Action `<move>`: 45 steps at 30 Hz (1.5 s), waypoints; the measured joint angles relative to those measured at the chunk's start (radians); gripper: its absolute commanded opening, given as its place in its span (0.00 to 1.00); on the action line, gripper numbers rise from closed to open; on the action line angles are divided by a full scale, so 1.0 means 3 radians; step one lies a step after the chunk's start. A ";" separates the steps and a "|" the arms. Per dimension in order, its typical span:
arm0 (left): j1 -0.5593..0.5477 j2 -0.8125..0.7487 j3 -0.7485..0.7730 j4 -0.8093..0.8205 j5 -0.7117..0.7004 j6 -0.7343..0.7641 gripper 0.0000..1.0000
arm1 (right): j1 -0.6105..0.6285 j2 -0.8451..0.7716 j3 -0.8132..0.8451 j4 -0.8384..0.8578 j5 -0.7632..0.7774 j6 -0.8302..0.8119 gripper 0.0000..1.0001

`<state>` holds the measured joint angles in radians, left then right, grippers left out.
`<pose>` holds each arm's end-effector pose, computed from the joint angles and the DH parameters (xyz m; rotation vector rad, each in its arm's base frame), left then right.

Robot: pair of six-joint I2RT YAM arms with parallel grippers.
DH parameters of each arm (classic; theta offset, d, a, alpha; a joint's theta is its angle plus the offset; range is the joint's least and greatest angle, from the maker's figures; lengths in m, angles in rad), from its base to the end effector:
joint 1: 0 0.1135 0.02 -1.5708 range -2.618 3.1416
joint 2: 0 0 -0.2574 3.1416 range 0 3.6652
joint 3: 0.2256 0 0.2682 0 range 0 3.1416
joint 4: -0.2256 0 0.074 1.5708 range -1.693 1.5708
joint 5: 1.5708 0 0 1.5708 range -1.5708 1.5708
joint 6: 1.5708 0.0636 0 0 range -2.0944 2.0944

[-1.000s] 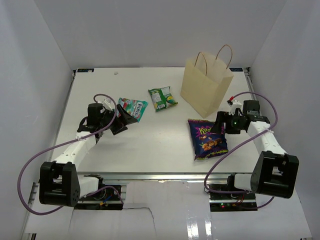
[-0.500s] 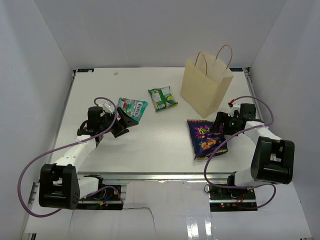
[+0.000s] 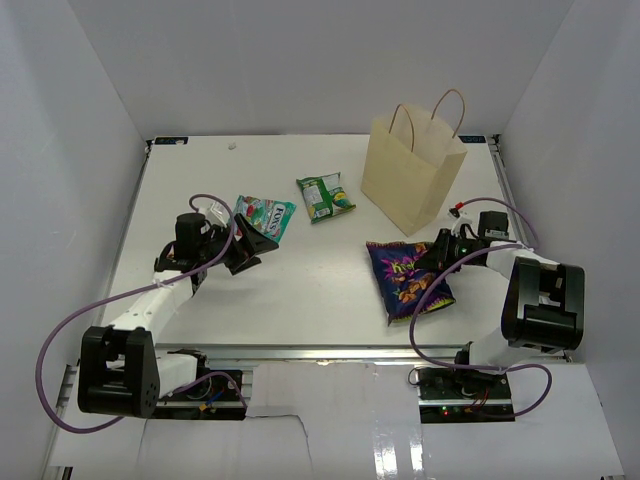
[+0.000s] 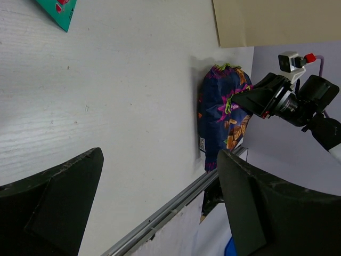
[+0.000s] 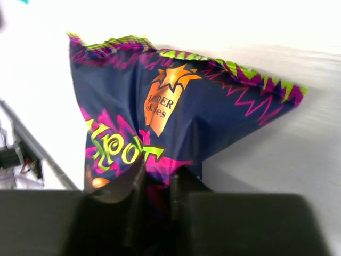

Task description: Place the snacks into the paper bag

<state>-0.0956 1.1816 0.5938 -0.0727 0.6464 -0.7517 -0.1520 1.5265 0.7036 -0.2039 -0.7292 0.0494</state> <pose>0.2668 -0.0641 0.1801 -0.3847 2.3026 -1.1669 0.2962 -0.0025 0.1159 -0.0130 2.4410 0.8905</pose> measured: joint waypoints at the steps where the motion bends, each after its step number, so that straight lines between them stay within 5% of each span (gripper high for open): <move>1: 0.0000 0.0003 -0.0009 0.0010 0.0008 -0.0004 0.98 | -0.0013 0.0001 0.0004 -0.0023 -0.0074 -0.0074 0.08; 7: 0.0000 0.0039 -0.0037 0.0022 0.0047 -0.0024 0.98 | -0.0041 -0.0014 0.0192 -0.0668 -0.0744 -0.0938 0.08; 17: 0.0000 0.0184 -0.0015 0.0093 0.0094 -0.0025 0.98 | -0.0032 -0.0024 0.1286 -0.2879 -0.1658 -0.3408 0.08; 25: 0.0000 0.0188 0.0031 0.0122 0.0120 -0.0025 0.98 | 0.0070 -0.0039 0.1993 -0.3459 -0.1987 -0.3724 0.08; 29: 0.0000 0.0178 0.0032 0.0122 0.0127 -0.0025 0.98 | 0.0086 -0.0028 0.2784 -0.3572 -0.1989 -0.3550 0.08; 34: 0.0000 0.0177 0.0045 0.0121 0.0144 -0.0025 0.98 | 0.0083 -0.0071 0.3656 -0.2818 -0.2108 -0.2607 0.08; 40: 0.0000 0.0175 0.0085 0.0122 0.0154 -0.0027 0.98 | 0.0048 -0.0426 0.3065 0.0261 -0.2068 -0.0033 0.08; 45: 0.0000 0.0158 0.0095 0.0108 0.0154 -0.0022 0.98 | 0.0025 0.0076 0.3685 0.1394 -0.1921 0.1031 0.08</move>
<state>-0.0956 1.2289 0.6224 -0.0402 0.6926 -0.7582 -0.1444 1.5494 1.8091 0.2142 -1.3056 0.3588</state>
